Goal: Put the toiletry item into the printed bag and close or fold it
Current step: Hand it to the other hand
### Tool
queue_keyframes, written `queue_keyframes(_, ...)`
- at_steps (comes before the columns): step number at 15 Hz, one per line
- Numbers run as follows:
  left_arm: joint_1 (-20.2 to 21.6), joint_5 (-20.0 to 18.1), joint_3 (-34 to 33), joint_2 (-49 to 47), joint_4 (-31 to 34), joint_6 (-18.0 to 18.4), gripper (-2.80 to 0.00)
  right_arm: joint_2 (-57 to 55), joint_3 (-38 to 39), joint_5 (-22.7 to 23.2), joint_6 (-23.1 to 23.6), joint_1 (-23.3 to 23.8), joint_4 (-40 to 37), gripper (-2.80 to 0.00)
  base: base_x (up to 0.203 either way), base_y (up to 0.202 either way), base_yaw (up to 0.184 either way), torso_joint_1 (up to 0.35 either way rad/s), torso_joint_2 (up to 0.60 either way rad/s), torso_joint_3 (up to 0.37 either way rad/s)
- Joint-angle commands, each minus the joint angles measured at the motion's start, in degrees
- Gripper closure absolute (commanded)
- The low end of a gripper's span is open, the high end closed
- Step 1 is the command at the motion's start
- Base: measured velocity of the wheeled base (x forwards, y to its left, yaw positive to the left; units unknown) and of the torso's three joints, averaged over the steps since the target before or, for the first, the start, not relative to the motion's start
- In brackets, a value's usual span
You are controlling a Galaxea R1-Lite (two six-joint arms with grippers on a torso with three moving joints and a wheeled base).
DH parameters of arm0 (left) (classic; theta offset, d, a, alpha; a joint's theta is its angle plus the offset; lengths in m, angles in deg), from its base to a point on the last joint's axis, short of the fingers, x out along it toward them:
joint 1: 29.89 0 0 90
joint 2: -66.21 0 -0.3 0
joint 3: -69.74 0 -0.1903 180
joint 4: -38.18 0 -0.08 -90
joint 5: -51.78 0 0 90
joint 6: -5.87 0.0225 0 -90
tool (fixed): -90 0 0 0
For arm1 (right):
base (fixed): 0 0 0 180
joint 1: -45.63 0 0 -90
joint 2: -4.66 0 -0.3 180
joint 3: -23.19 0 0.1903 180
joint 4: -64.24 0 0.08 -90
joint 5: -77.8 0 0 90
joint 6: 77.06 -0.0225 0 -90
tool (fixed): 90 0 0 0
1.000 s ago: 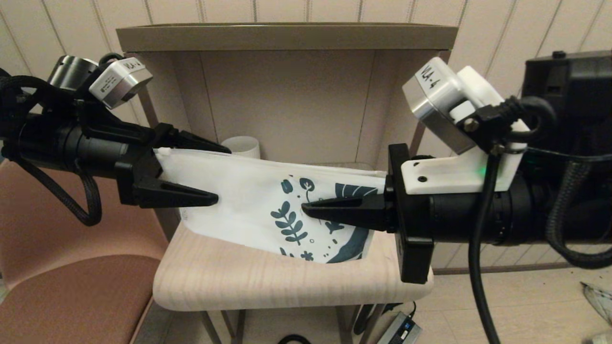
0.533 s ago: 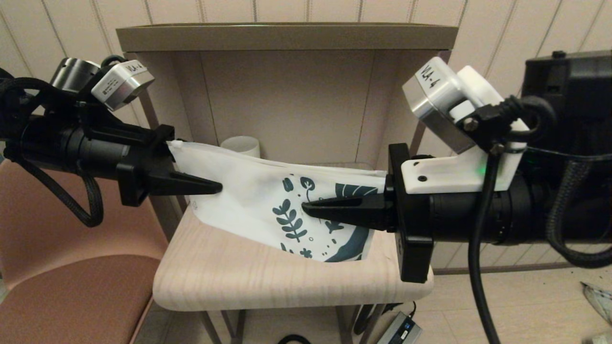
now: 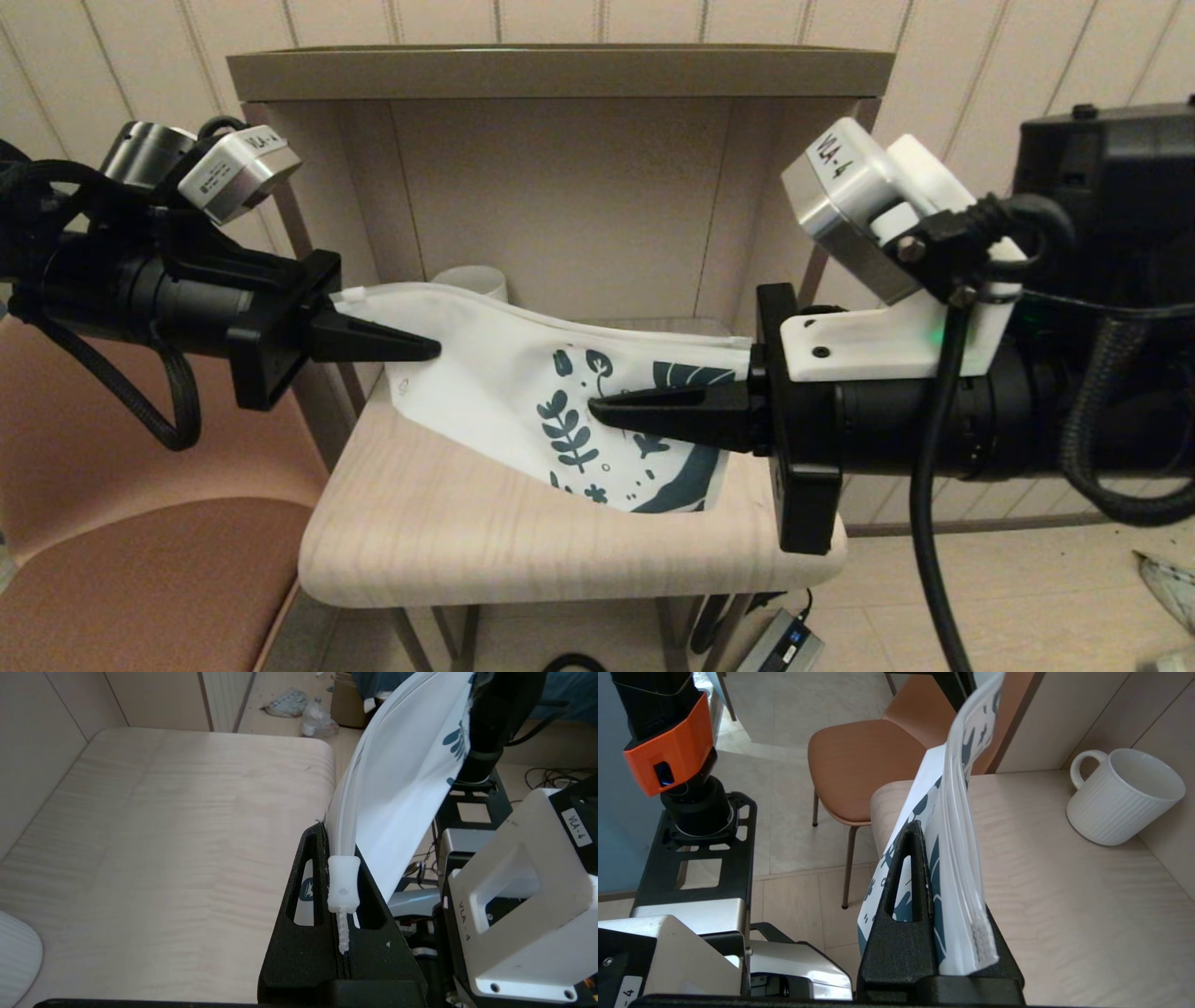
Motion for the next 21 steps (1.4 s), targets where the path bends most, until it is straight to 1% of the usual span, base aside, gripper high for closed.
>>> queue_keyframes(1, 0.1, -0.5, -1.8, 0.5, -0.1, 1.6, 0.0, -0.6, 0.2, -0.4, 0.1, 0.0, 0.2, 0.0, 0.0, 0.0, 0.0, 0.0, 0.0, 0.0)
queue_keyframes(2, 0.9, -0.7, -2.0, 0.4, -0.1, 1.6, 0.0, -1.1, 0.2, -1.6, 0.0, 0.0, 0.2, 0.0, 0.0, 0.0, 0.0, 0.0, 0.0, 0.0)
queue_keyframes(5, 1.1, -0.7, -3.3, -0.1, -1.0, 1.9, 0.0, -2.5, 0.2, -9.6, 0.0, 0.0, 0.3, 0.0, 0.0, 0.0, 0.0, 0.0, 0.0, 0.0)
queue_keyframes(6, 1.2, -0.7, -3.2, -0.2, -1.1, 2.0, 0.0, -2.8, -0.1, -10.8, 0.0, -0.2, 0.1, 0.0, 0.0, 0.0, 0.0, 0.0, 0.0, 0.0)
queue_keyframes(7, 1.2, -0.6, -3.1, -0.2, -1.1, 2.0, 0.0, -3.0, -0.1, -11.1, 0.0, -0.2, 0.1, 0.0, 0.0, 0.0, 0.0, 0.0, 0.0, 0.0)
queue_keyframes(9, 1.6, -0.6, -3.4, 0.0, -0.9, 3.7, 0.0, -3.1, -0.2, -11.2, -0.2, -0.2, -0.3, 0.0, 0.0, 0.0, 0.0, 0.0, 0.0, 0.0)
queue_keyframes(11, 1.6, -0.5, -4.2, 0.0, -1.0, 4.3, 0.0, -3.3, -0.2, -11.3, -0.4, -0.2, -0.7, 0.0, 0.0, 0.0, 0.0, 0.0, 0.0, 0.0)
queue_keyframes(13, 1.6, -0.5, -4.2, -0.1, -1.0, 4.4, 0.0, -3.3, 0.0, -13.0, -0.2, -0.2, -0.3, 0.0, 0.0, 0.0, 0.0, 0.0, 0.0, 0.0)
queue_keyframes(14, 1.7, -0.5, -4.3, 0.0, -1.0, 4.4, 0.0, -3.4, -0.3, -13.1, -0.2, -0.3, -0.6, -2.8, 0.0, 0.0, 0.0, 0.0, 0.0, 0.0)
queue_keyframes(20, 2.3, -0.4, -4.8, -1.5, -1.3, 4.8, 0.0, -1.6, -0.3, -13.1, 0.0, 0.7, -0.4, -2.8, 0.0, 0.0, 0.0, 0.0, 0.0, 0.0)
queue_keyframes(21, 2.3, -0.1, -4.6, -2.1, -2.6, 4.8, 0.0, -0.6, -0.2, -13.1, 0.1, 1.5, -0.6, -2.8, 0.0, 0.0, 0.0, 0.0, 0.0, 0.0)
